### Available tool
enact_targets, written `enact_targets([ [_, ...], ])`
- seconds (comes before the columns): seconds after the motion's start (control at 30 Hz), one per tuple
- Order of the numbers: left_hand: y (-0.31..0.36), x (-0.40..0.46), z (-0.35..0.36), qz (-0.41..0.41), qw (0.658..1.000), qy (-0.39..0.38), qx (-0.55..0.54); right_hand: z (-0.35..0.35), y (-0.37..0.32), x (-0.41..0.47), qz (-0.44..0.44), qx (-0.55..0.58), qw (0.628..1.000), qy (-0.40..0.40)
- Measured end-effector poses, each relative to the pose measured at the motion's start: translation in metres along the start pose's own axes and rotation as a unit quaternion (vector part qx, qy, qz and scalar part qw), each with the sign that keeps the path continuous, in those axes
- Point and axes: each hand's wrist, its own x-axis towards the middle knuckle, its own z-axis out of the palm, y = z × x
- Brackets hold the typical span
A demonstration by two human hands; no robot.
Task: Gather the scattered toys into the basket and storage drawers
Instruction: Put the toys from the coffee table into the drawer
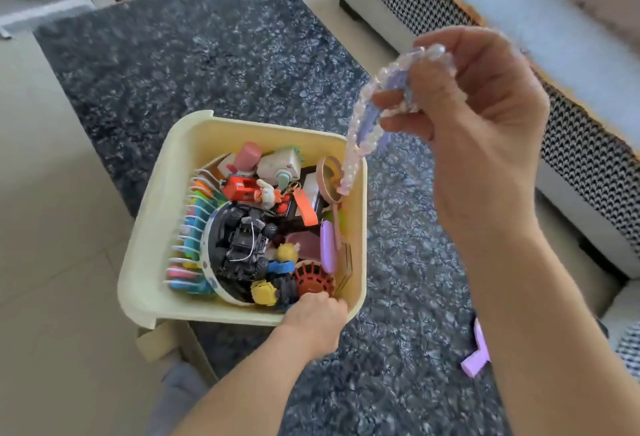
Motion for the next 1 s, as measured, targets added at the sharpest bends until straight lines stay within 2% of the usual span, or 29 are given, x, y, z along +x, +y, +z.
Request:
enact_targets([
  [0.27,-0.002,0.001,-0.003,0.000,1.000,0.005,-0.007,0.046,0.028,0.018,0.093,0.120,0.987,-0.057],
  [0.3,-0.002,0.001,-0.004,0.000,1.000,0.005,-0.008,0.045,0.035,0.016,0.107,0.087,0.988,-0.069],
  [0.37,-0.002,0.001,-0.005,0.000,1.000,0.007,-0.007,0.037,0.057,0.008,0.161,-0.087,0.976,-0.117],
  [0.43,-0.001,0.001,-0.005,0.000,1.000,0.006,-0.003,0.022,0.081,-0.008,0.230,-0.244,0.927,-0.168],
  [0.47,-0.001,0.001,-0.005,-0.002,1.000,0.007,0.000,0.014,0.091,-0.017,0.260,-0.272,0.910,-0.177],
  [0.57,0.000,0.002,-0.005,-0.005,1.000,0.014,0.009,-0.011,0.108,-0.040,0.313,-0.265,0.901,-0.141],
  [0.7,0.001,0.005,0.000,0.006,0.999,0.014,0.042,-0.043,0.119,-0.062,0.328,-0.242,0.910,-0.076],
  [0.8,0.000,0.010,0.002,-0.015,0.999,0.007,0.036,-0.073,0.134,-0.084,0.327,-0.265,0.907,0.017],
  [0.9,0.001,0.011,0.003,-0.028,0.999,0.016,0.028,-0.108,0.151,-0.115,0.374,-0.298,0.874,0.087],
  [1.0,0.005,0.012,0.005,-0.028,0.998,0.016,0.051,-0.136,0.171,-0.152,0.430,-0.330,0.835,0.092],
])
